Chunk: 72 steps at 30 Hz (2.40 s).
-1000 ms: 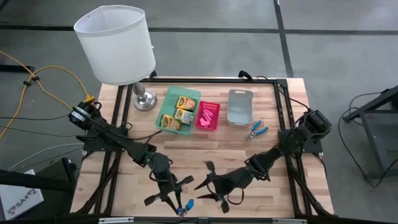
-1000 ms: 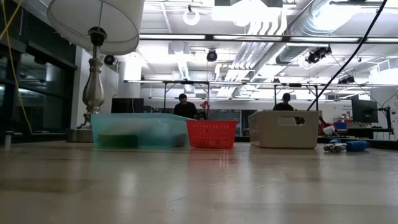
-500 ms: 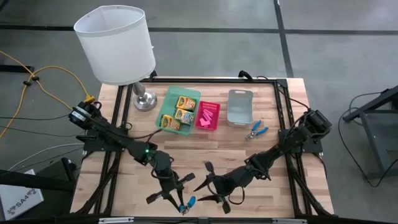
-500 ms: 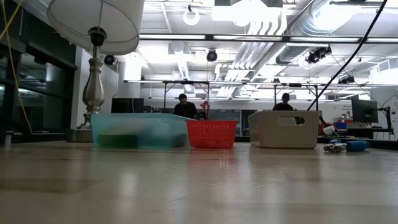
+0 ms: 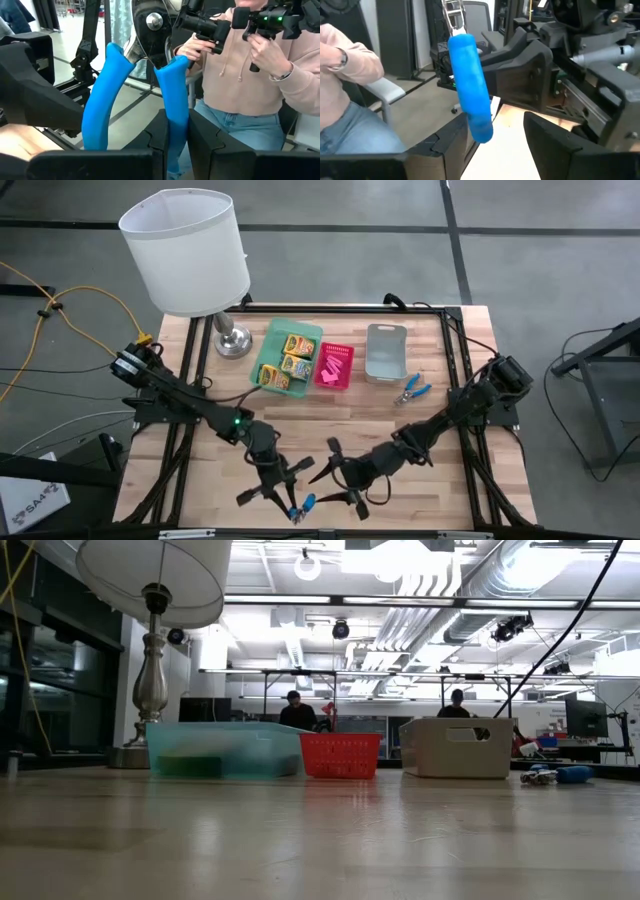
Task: Pick & Place School Supplies
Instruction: Put the blue puncher into the gray bin
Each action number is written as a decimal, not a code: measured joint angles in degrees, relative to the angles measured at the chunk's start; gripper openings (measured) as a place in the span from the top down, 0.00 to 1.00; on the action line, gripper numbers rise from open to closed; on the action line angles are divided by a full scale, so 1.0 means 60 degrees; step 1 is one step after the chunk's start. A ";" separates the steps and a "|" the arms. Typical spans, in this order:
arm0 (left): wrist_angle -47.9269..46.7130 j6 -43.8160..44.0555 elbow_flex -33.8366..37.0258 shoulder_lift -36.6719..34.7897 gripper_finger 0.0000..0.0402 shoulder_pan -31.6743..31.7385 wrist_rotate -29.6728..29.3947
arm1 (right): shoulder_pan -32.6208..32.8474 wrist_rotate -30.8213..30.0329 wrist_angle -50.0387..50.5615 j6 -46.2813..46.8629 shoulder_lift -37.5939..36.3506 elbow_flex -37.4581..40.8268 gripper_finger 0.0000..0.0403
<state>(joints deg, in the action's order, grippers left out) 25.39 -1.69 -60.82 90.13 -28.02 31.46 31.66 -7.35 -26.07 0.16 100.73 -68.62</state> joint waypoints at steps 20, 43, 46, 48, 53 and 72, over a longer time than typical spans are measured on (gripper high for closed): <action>0.0084 -0.0033 0.0004 0.0004 0.91 0.0479 0.0947 | -0.0131 0.0804 -0.0354 -0.0044 0.0000 0.0000 0.54; 0.0529 -0.0218 0.0004 0.0004 0.91 0.0848 0.2388 | -0.0425 0.1606 -0.0983 -0.0255 0.0000 0.0000 0.54; 0.0603 -0.0178 0.0004 0.0004 0.91 0.0915 0.2619 | -0.0425 0.1577 -0.0987 -0.0284 0.0000 0.0000 0.54; 0.0631 -0.0178 0.0004 0.0004 0.91 0.0962 0.2741 | -0.0425 0.1562 -0.1005 -0.0288 0.0000 0.0000 0.54; 0.0721 -0.0168 0.0004 0.0004 0.91 0.1051 0.3037 | -0.0471 0.1558 -0.1099 -0.0354 0.0000 0.0000 0.57; 0.0835 -0.0219 0.0004 0.0004 0.91 0.1135 0.2732 | -0.0487 0.1172 -0.1251 -0.0503 0.0000 0.0000 0.60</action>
<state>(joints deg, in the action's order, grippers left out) 30.39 -3.01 -60.80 90.15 -21.21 47.85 28.73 -0.32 -33.57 -2.85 100.73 -68.62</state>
